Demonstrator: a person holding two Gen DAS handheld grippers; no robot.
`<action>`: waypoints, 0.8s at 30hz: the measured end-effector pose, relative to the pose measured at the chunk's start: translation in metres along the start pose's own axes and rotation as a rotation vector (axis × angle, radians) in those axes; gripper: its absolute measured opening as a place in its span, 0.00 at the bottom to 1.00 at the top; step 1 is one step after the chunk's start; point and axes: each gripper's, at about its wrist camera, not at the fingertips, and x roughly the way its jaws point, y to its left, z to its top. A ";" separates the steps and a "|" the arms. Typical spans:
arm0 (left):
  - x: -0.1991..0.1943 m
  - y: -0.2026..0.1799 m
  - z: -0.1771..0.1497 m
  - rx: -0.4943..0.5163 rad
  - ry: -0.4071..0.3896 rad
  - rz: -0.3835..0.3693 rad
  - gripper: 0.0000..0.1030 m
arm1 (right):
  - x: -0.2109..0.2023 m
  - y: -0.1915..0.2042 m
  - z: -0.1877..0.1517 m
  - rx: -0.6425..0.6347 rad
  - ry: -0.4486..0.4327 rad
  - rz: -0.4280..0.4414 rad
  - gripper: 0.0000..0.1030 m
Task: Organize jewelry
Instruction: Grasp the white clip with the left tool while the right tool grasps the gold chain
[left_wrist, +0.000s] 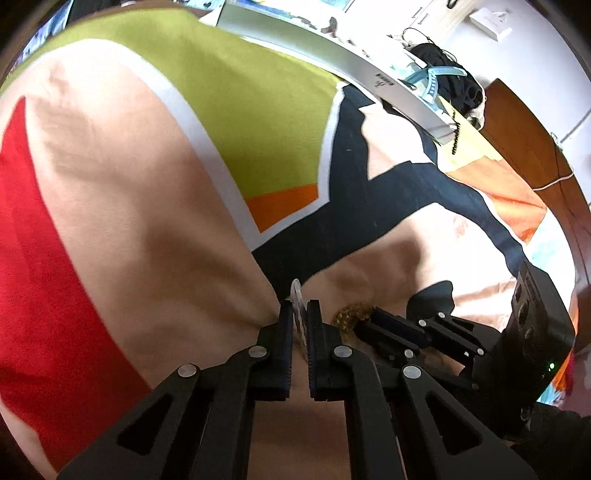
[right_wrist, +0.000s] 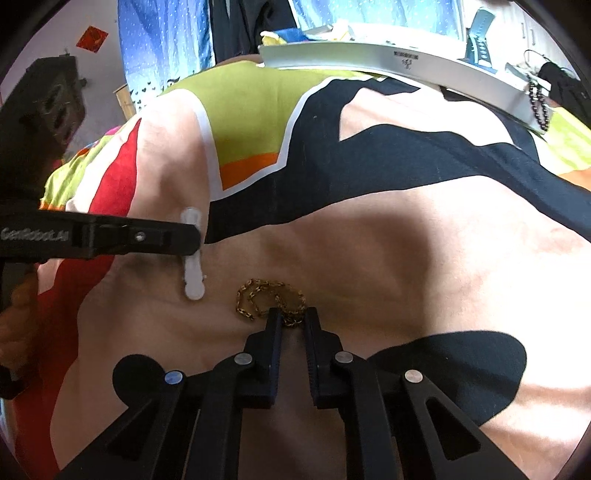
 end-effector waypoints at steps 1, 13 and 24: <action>-0.002 -0.004 -0.002 0.007 -0.004 0.006 0.03 | -0.002 -0.001 -0.001 0.007 -0.009 -0.005 0.12; -0.019 -0.019 -0.015 0.027 -0.041 0.072 0.02 | -0.029 -0.016 -0.008 0.078 -0.139 -0.024 0.02; -0.028 -0.017 -0.016 0.008 -0.059 0.086 0.02 | -0.031 -0.009 -0.001 0.116 -0.118 0.029 0.03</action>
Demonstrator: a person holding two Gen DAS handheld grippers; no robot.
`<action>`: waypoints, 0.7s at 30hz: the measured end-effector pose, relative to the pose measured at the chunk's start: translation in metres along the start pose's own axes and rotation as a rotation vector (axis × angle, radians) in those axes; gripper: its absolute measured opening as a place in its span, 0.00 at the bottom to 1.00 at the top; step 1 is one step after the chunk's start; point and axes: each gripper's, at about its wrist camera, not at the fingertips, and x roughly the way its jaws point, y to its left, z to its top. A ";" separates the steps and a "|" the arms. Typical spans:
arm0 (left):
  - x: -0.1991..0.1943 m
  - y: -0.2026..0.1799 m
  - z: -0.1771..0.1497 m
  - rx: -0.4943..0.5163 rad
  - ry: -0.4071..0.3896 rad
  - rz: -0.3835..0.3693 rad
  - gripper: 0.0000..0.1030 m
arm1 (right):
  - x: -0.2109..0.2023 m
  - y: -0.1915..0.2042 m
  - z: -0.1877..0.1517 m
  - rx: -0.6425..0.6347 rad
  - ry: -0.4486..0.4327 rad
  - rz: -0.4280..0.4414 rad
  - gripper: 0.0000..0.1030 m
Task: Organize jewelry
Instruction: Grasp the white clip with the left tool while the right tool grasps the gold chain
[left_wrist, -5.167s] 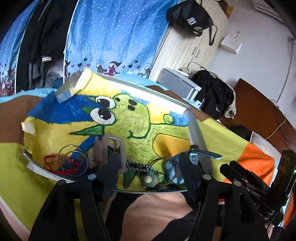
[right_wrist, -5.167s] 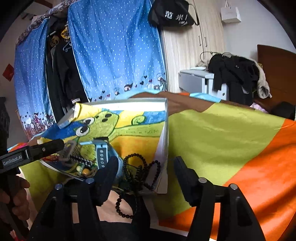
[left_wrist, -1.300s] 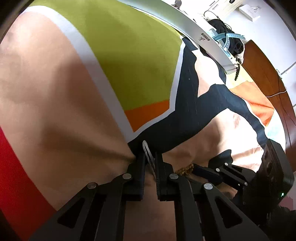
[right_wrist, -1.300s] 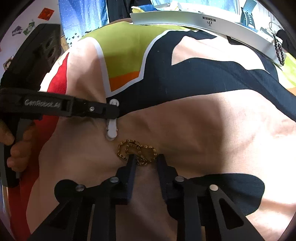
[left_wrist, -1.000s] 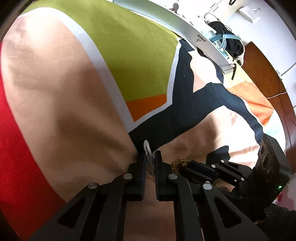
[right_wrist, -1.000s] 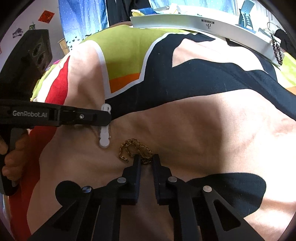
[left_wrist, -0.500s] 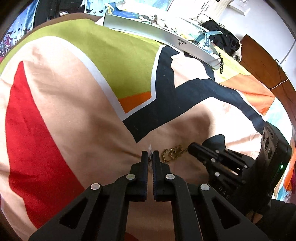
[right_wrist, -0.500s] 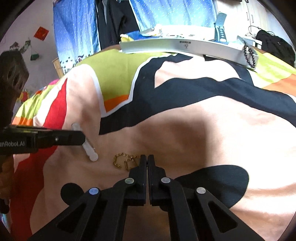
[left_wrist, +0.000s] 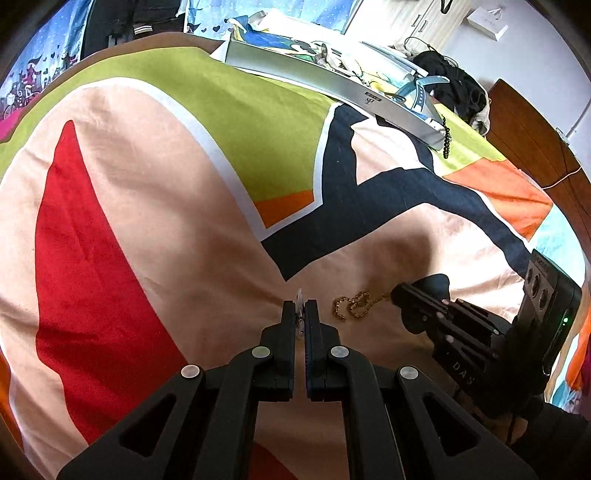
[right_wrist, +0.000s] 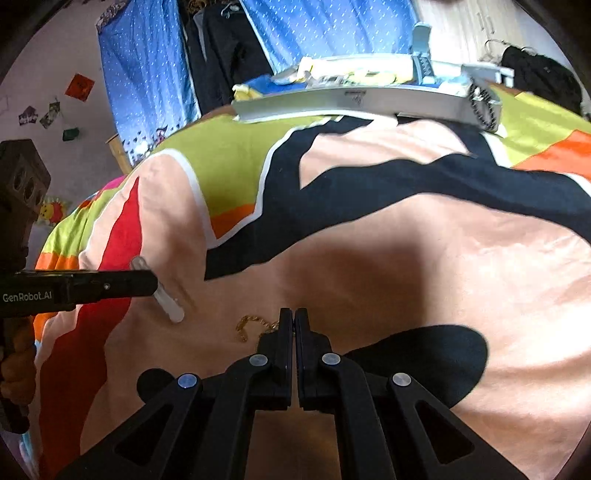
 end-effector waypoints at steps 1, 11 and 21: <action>0.001 0.000 0.000 0.000 0.002 -0.001 0.02 | 0.004 0.001 0.000 -0.002 0.019 -0.002 0.03; 0.008 0.004 -0.002 -0.011 0.020 -0.021 0.02 | 0.031 0.007 0.000 -0.041 0.144 0.009 0.42; 0.009 0.008 -0.003 -0.024 0.020 -0.037 0.02 | 0.043 0.020 0.003 -0.114 0.184 -0.039 0.26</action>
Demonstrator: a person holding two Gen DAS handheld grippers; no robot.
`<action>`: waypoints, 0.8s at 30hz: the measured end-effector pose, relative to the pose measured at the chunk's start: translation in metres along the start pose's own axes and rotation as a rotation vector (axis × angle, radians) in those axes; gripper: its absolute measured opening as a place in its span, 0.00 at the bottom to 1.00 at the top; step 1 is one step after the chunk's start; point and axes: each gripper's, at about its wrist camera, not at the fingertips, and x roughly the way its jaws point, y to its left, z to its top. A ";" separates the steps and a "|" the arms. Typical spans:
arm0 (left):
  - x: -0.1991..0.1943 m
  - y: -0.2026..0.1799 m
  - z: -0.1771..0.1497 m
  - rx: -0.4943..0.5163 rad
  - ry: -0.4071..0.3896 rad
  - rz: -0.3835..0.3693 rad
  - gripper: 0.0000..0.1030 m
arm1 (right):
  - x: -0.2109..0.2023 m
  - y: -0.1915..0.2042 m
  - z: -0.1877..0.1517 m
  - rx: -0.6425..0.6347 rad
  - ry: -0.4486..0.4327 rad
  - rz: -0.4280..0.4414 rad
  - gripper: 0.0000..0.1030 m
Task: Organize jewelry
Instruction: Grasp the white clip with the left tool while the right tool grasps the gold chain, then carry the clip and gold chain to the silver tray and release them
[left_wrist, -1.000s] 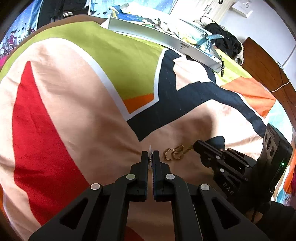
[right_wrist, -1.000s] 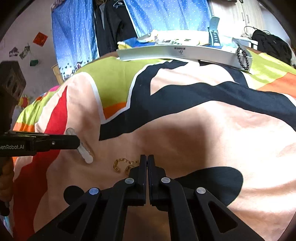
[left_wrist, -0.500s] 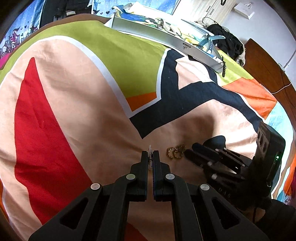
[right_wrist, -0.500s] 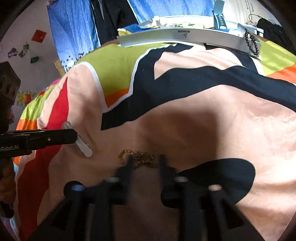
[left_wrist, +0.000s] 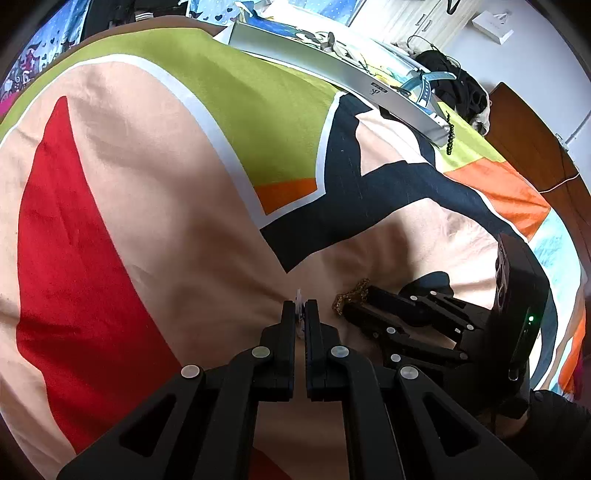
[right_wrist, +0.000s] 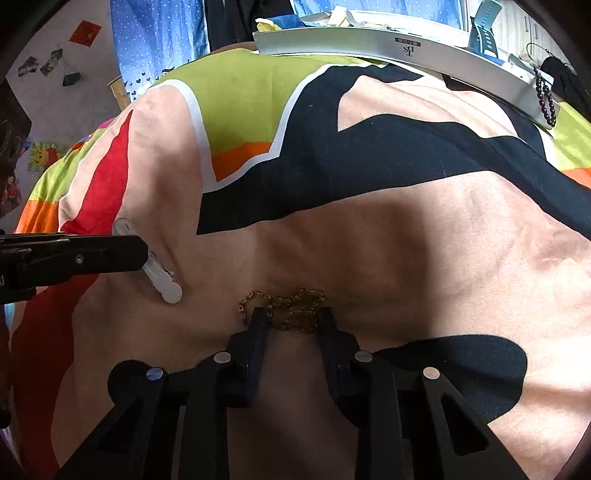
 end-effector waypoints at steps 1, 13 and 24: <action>0.000 0.000 0.000 0.002 -0.001 0.000 0.02 | -0.001 0.000 0.000 -0.002 -0.004 -0.001 0.26; -0.016 -0.008 0.015 0.024 -0.066 -0.003 0.02 | -0.041 0.001 0.005 -0.038 -0.177 -0.040 0.25; -0.030 -0.016 0.077 0.041 -0.179 -0.029 0.02 | -0.088 -0.016 0.059 -0.087 -0.319 -0.088 0.25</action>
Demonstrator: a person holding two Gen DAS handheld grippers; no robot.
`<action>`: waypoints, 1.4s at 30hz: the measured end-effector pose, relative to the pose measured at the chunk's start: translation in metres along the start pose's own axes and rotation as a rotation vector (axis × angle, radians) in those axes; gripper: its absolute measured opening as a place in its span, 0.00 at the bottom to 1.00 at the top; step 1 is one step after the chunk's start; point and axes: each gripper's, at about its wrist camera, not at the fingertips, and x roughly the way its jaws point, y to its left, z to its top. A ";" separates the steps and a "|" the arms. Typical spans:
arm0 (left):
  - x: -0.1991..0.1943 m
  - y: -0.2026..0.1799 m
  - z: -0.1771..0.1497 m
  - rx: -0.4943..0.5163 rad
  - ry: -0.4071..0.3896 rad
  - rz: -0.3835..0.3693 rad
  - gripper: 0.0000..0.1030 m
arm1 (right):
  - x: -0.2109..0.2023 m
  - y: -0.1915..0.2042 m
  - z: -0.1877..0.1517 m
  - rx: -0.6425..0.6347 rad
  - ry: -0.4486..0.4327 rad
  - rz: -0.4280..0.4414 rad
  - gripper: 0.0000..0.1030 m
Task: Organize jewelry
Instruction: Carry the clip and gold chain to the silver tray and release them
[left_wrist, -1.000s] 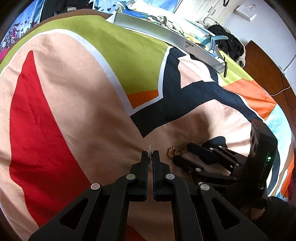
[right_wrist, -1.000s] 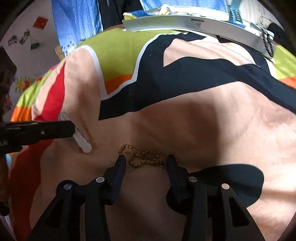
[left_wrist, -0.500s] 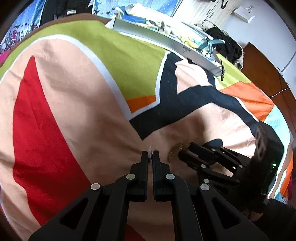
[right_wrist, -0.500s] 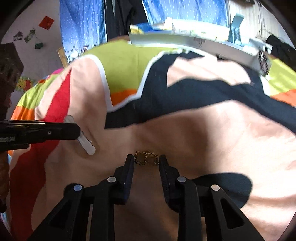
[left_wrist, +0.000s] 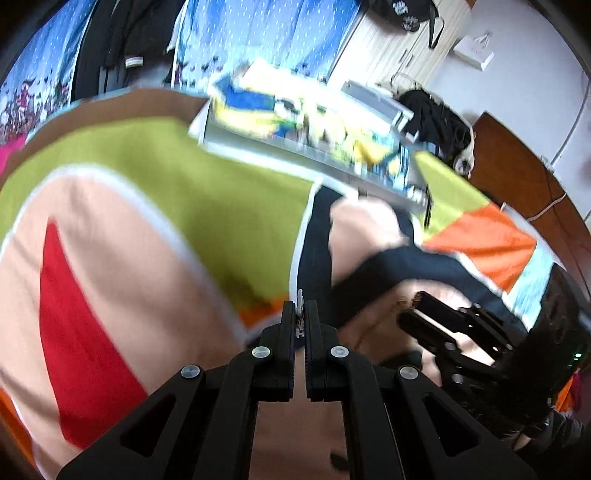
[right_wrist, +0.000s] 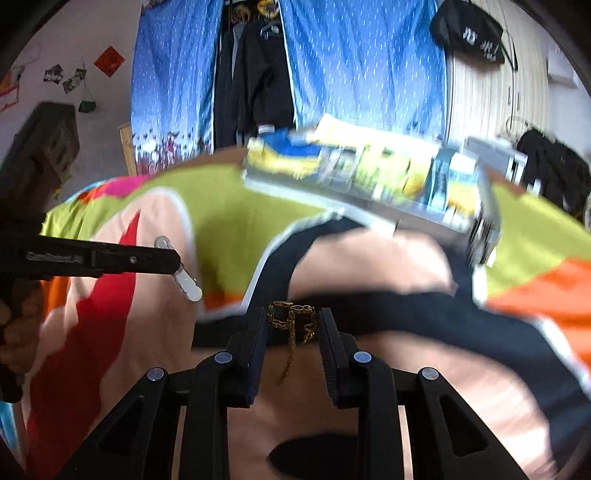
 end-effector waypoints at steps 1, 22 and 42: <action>0.000 -0.001 0.013 0.003 -0.021 -0.002 0.02 | -0.003 -0.006 0.009 0.003 -0.014 0.000 0.25; 0.077 0.035 0.160 -0.054 -0.200 0.077 0.02 | 0.103 -0.091 0.132 0.148 -0.110 -0.099 0.25; 0.093 0.050 0.153 -0.059 -0.150 0.119 0.03 | 0.136 -0.090 0.103 0.186 -0.067 -0.090 0.27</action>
